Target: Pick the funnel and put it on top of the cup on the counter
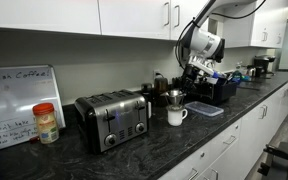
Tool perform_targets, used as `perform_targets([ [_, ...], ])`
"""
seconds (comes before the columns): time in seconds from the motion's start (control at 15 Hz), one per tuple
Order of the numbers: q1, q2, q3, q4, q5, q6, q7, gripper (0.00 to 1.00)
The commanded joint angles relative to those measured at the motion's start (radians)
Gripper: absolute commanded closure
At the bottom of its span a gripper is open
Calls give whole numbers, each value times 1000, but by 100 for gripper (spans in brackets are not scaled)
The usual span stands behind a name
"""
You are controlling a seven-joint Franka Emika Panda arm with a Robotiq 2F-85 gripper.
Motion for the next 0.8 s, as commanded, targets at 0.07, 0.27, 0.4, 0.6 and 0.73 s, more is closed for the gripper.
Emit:
perform_targets([
  [0.07,-18,-24,5,-42,30,30,-58,69],
  [0.27,-21,-24,4,-50,31,33,-67,49],
  [0.4,-21,-23,5,-53,30,34,-70,35],
  [0.6,-24,-31,6,-59,38,29,-76,13],
  [0.73,-21,-44,5,-65,37,29,-75,0],
])
